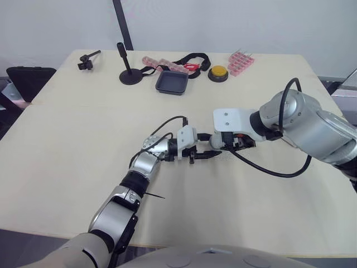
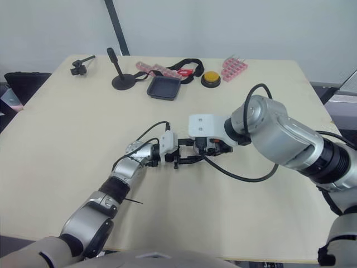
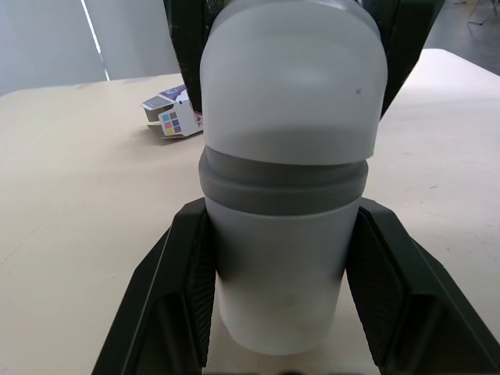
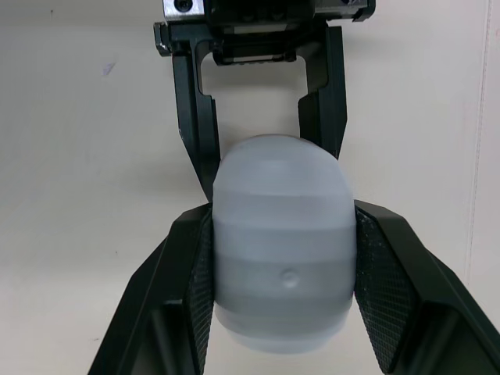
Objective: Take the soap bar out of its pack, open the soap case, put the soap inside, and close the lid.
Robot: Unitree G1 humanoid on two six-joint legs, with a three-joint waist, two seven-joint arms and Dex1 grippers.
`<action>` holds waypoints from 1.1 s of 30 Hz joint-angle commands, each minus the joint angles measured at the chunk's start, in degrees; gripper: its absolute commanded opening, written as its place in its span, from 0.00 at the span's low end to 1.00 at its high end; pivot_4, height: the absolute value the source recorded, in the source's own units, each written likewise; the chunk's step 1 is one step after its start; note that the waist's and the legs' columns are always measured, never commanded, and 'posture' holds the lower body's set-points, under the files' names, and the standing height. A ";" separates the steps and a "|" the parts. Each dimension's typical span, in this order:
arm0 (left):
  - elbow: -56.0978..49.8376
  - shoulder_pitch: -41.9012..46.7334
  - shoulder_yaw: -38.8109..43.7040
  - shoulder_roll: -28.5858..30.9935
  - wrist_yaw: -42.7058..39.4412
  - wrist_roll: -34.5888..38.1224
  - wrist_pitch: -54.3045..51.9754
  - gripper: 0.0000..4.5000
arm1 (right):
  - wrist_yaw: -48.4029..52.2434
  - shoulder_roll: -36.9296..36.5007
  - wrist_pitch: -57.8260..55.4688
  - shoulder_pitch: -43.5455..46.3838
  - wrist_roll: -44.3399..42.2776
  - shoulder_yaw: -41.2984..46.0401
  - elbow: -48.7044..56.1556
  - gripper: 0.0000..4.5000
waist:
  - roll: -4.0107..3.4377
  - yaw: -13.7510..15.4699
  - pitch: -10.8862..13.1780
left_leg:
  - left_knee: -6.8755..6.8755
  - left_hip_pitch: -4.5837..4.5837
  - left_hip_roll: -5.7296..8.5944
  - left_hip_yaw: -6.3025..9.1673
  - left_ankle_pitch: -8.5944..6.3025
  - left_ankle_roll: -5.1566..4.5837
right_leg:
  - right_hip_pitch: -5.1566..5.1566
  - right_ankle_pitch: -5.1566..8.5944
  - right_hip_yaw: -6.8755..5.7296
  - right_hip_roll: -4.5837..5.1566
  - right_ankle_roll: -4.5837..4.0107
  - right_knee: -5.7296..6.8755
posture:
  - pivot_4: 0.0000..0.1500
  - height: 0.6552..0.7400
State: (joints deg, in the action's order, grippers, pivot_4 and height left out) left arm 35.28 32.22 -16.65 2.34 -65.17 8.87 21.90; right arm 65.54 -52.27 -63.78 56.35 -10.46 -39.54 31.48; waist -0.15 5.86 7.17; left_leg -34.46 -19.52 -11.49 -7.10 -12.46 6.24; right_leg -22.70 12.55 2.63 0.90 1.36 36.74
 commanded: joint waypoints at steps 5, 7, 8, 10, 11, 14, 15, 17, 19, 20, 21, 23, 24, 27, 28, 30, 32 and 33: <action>-2.01 0.27 0.63 -0.53 -0.36 1.09 1.59 0.41 | 0.72 0.03 0.52 -0.77 0.69 -1.19 -1.94 0.44 | 0.00 -0.05 0.00 | 0.01 0.02 0.00 0.00 0.00 0.00 | 0.02 0.00 0.00 0.00 0.00 -0.01 | 1.00 1.00; -2.22 0.06 0.53 -0.47 -0.56 1.14 1.54 0.41 | 0.92 -0.17 1.03 -0.91 0.87 -1.13 -2.15 0.44 | 0.00 -0.08 0.00 | 0.01 0.03 0.00 0.00 0.00 0.00 | 0.04 0.00 0.00 0.00 0.00 -0.01 | 1.00 1.00; -2.32 -0.03 0.49 -0.44 -0.66 1.18 1.52 0.41 | 1.01 -0.24 1.24 -0.98 0.96 -1.11 -2.27 0.44 | 0.00 -0.11 0.00 | 0.01 0.03 0.00 0.00 0.00 0.00 | 0.04 0.00 0.00 0.00 0.00 -0.02 | 1.00 1.00; -2.54 -0.22 0.35 -0.32 -1.02 1.26 1.40 0.41 | 1.24 -0.28 1.73 -1.03 1.19 -1.10 -2.65 0.44 | 0.00 -0.17 0.00 | 0.02 0.04 0.00 0.00 0.00 0.00 | 0.04 0.00 0.00 0.00 0.00 -0.03 | 1.00 1.00; -2.63 -0.29 0.31 -0.29 -1.11 1.29 1.33 0.41 | 1.33 -0.24 2.06 -1.00 1.37 -1.11 -2.99 0.44 | 0.00 -0.22 0.00 | 0.03 0.04 0.00 0.00 0.00 0.00 | 0.05 0.00 0.00 0.00 0.00 -0.03 | 1.00 1.00; -2.77 -0.41 0.25 -0.26 -1.28 1.31 1.24 0.41 | 1.51 -0.07 2.77 -0.92 1.77 -1.11 -3.76 0.44 | 0.00 -0.35 0.00 | 0.05 0.04 0.00 0.00 0.00 0.00 | 0.06 0.00 0.00 0.00 0.00 -0.06 | 1.00 1.00; -2.80 -0.44 0.23 -0.25 -1.33 1.30 1.22 0.41 | 1.59 -0.03 3.03 -0.93 1.89 -1.08 -3.93 0.44 | 0.00 -0.37 0.00 | 0.05 0.04 0.00 0.00 0.00 0.00 | 0.07 0.00 0.00 0.00 0.00 -0.07 | 1.00 1.00; -2.85 -0.49 0.21 -0.23 -1.37 1.27 1.18 0.41 | 1.81 0.00 3.59 -0.99 2.14 -1.01 -4.11 0.44 | 0.00 -0.42 0.00 | 0.05 0.04 0.00 0.00 0.00 0.00 | 0.06 0.00 0.00 0.00 0.00 -0.07 | 1.00 1.00; -2.93 -0.57 0.23 -0.19 -1.35 1.27 1.12 0.41 | 2.04 0.07 3.91 -0.98 2.23 -0.86 -4.21 0.44 | 0.00 -0.47 0.00 | 0.05 0.04 0.00 0.00 0.00 0.00 | 0.07 0.00 -0.01 0.00 0.00 -0.08 | 1.00 1.00; -2.98 -0.62 0.25 -0.17 -1.35 1.29 1.09 0.41 | 2.11 0.13 4.06 -0.96 2.26 -0.75 -4.31 0.44 | 0.00 -0.51 0.00 | 0.06 0.04 0.00 0.00 0.00 0.00 | 0.07 0.00 -0.01 0.00 0.00 -0.08 | 1.00 1.00; -3.01 -0.66 0.26 -0.17 -1.33 1.30 1.07 0.41 | 2.18 0.24 4.15 -0.86 2.23 -0.55 -4.54 0.44 | 0.00 -0.52 0.00 | 0.06 0.05 0.00 0.00 0.00 0.00 | 0.07 0.00 -0.01 0.00 0.00 -0.08 | 1.00 1.00; -3.06 -0.72 0.27 -0.20 -1.30 1.32 1.01 0.41 | 2.23 0.44 4.36 -0.67 2.27 -0.21 -5.01 0.44 | 0.00 -0.62 0.00 | 0.06 0.06 0.00 0.00 0.00 0.00 | 0.08 0.00 -0.01 0.00 0.00 -0.09 | 1.00 1.00; -3.06 -0.73 0.27 -0.21 -1.28 1.32 0.99 0.41 | 2.25 0.60 4.29 -0.56 2.17 0.00 -5.18 0.44 | 0.00 -0.67 0.00 | 0.07 0.06 0.00 0.00 0.00 0.00 | 0.09 0.00 -0.01 0.00 0.00 -0.09 | 1.00 1.00; -3.06 -0.73 0.33 -0.14 -1.31 1.38 0.95 0.41 | 2.37 1.04 4.02 -0.35 1.87 0.33 -5.12 0.44 | 0.00 -0.80 0.00 | 0.08 0.07 0.00 0.00 0.00 0.00 | 0.09 0.00 -0.01 0.00 0.00 -0.10 | 1.00 1.00; -3.07 -0.74 0.34 -0.12 -1.32 1.40 0.93 0.41 | 2.41 1.15 3.93 -0.32 1.84 0.40 -5.04 0.44 | 0.00 -0.85 0.00 | 0.08 0.07 0.00 0.00 0.00 0.00 | 0.09 0.00 -0.01 0.00 0.00 -0.10 | 1.00 1.00; -3.06 -0.74 0.34 -0.11 -1.33 1.43 0.86 0.41 | 2.38 1.47 3.64 -0.22 1.78 0.54 -5.02 0.44 | 0.00 -0.94 0.00 | 0.09 0.07 0.00 0.00 0.00 0.00 | 0.09 0.00 -0.01 0.00 0.00 -0.11 | 1.00 1.00; -3.08 -0.76 0.34 -0.10 -1.34 1.45 0.81 0.41 | 2.29 1.69 3.49 -0.19 1.86 0.65 -5.08 0.44 | 0.00 -1.02 0.00 | 0.09 0.07 0.00 0.00 0.00 0.00 | 0.10 0.00 -0.01 0.00 0.00 -0.12 | 1.00 1.00; -3.07 -0.74 0.35 -0.11 -1.36 1.47 0.80 0.41 | 2.27 1.76 3.48 -0.19 1.93 0.69 -5.18 0.55 | 0.00 -1.04 0.00 | 0.09 0.07 0.00 0.00 0.00 0.00 | 0.10 0.00 -0.01 0.00 0.00 -0.12 | 1.00 1.00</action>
State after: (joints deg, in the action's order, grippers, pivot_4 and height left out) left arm 34.89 31.48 -16.12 2.72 -65.58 9.36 21.89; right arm 68.44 -50.84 -59.75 56.33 -9.34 -38.79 27.61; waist -0.15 4.82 7.18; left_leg -34.37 -19.45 -11.50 -7.10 -12.46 6.25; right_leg -22.60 12.55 2.62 0.90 1.36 36.62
